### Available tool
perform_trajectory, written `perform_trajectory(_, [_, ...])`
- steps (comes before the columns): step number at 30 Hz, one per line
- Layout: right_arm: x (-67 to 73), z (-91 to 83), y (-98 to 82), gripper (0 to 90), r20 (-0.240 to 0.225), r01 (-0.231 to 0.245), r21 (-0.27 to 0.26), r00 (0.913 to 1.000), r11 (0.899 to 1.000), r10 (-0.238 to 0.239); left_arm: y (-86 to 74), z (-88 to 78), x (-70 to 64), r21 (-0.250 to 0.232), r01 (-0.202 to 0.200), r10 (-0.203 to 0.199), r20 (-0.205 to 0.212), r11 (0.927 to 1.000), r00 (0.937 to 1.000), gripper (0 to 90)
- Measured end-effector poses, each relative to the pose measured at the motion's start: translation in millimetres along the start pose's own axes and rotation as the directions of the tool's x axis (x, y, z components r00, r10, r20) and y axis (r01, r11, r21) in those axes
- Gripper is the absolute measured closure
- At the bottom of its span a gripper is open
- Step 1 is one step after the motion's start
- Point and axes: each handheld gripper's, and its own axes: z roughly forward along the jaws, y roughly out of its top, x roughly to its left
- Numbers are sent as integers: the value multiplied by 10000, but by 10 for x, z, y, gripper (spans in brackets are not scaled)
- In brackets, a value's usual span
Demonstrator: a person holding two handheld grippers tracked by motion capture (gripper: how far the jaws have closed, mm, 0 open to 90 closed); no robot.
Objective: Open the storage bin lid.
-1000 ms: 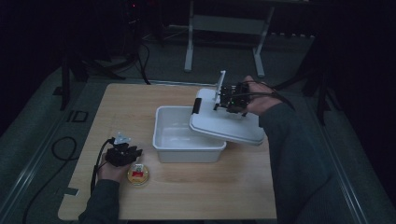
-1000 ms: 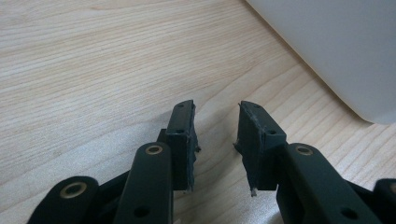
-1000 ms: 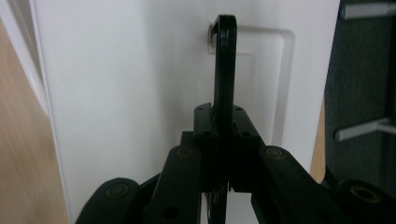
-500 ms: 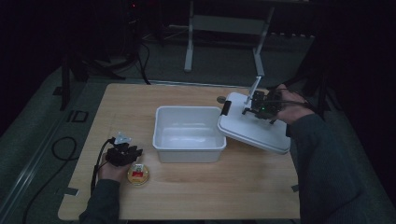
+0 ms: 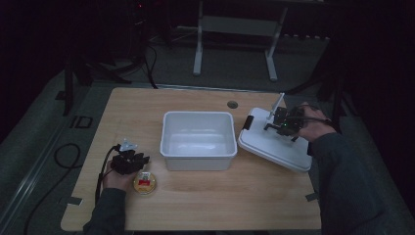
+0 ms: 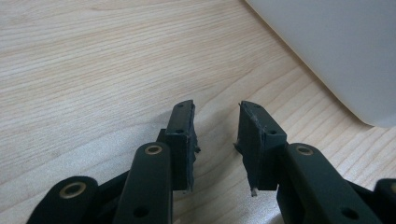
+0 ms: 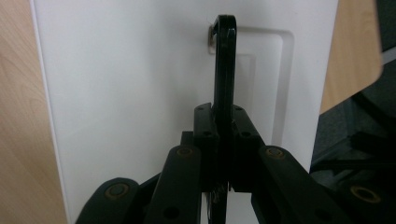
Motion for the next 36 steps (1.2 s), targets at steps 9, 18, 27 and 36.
perform_trajectory(9, [87,492,17,840,-117,-269,451,9996,9986,274,4,-17,12,-10,177,-177,-46,9998,9998,643])
perform_trajectory(18, [159,838,52,840,-436,-391,552,9982,9977,415,25,-96,1,-66,258,-258,-39,9996,9997,606])
perform_trajectory(27, [179,970,72,838,-590,-552,516,9966,9971,582,61,-134,-36,71,93,-93,-82,9999,9999,578])
perform_trajectory(36, [261,898,55,469,-989,-843,-89,9916,9964,830,72,-208,-5,178,-60,62,-122,9998,9999,562])
